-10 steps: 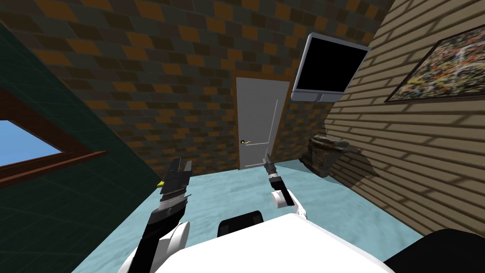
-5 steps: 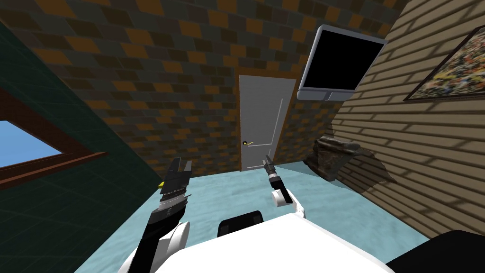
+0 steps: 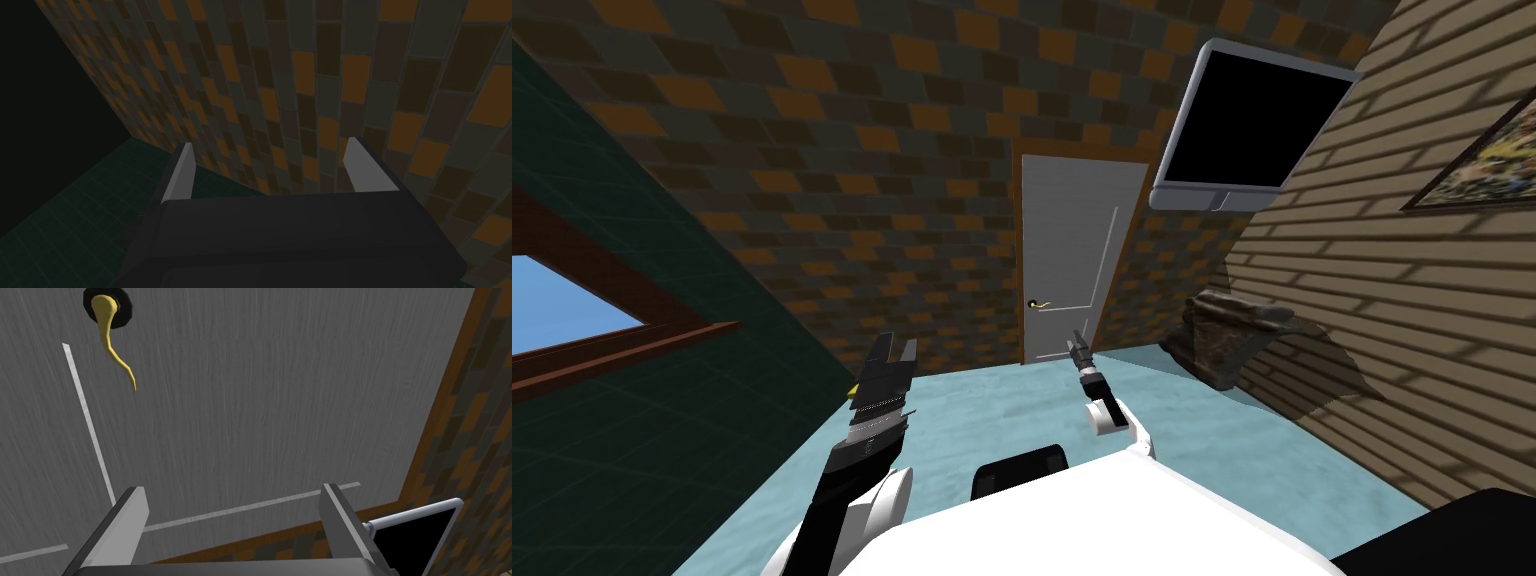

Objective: Pull the door open

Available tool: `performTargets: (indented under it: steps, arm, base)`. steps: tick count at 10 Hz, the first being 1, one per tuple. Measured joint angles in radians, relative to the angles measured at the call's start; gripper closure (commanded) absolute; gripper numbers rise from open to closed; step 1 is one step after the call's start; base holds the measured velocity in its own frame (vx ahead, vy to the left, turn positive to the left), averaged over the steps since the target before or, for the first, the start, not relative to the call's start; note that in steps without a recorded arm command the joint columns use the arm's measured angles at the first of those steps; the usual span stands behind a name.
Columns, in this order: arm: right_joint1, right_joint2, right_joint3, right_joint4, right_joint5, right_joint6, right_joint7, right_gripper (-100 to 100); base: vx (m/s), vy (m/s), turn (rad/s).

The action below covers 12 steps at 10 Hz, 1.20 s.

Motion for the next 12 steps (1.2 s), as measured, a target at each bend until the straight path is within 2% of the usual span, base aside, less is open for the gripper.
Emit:
performTargets:
  steps: [4,12]
  arm:
    - [-0.048,-0.016,-0.008,0.104,-0.010,-0.009,0.010,-100]
    - [-0.115,-0.046,-0.019,0.281,-0.027,-0.031,0.024,-100]
  base:
    - [0.108,0.030,0.037]
    - [0.102,0.026,0.034]
